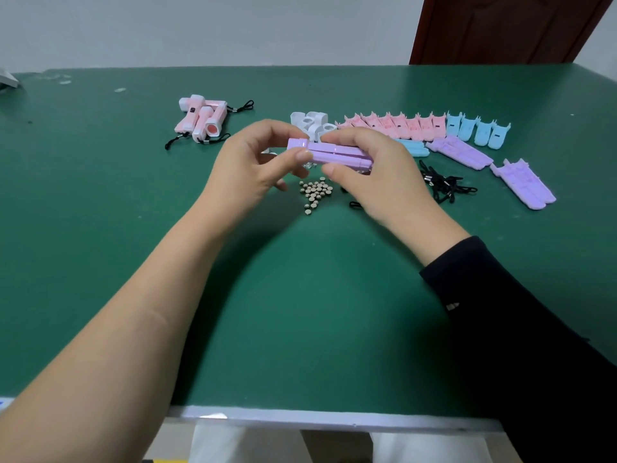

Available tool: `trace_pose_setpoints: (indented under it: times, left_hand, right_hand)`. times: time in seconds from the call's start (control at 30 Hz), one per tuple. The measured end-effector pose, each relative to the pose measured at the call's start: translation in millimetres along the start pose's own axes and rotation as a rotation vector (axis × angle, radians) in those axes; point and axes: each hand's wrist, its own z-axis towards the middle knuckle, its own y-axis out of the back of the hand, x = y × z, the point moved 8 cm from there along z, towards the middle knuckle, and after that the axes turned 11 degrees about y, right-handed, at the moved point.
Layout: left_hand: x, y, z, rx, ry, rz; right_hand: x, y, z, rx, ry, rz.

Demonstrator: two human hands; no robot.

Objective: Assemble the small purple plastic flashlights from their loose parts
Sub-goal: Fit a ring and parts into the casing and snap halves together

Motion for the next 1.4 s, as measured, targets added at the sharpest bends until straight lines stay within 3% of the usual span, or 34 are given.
trace_pose_setpoints:
  times: [0.3,0.67,0.9,1.03,1.2,1.4]
  left_hand:
    - [-3,1,-2,0.032,-0.075,0.106]
    - [-3,0,-2,0.030,-0.055,0.071]
    - [17,-22,-3,0.120,0.237,-0.237]
    - [20,-32,-4,0.167,0.266,-0.266]
    - [14,-21,-3,0.141,0.269,-0.237]
    - [6,-18,-5,0.086,0.169,0.065]
  right_hand:
    - [2,-1,0,0.042,0.028,-0.024]
    - [3,-1,0,0.043,0.020,-0.018]
    - [5,-1,0,0.036,0.034,-0.063]
    - [8,-5,-2,0.046,0.046,-0.042]
    - [-7,-4,-4,-0.020,-0.131,0.299]
    - [-19,-9,-5,-0.082,-0.252,0.481]
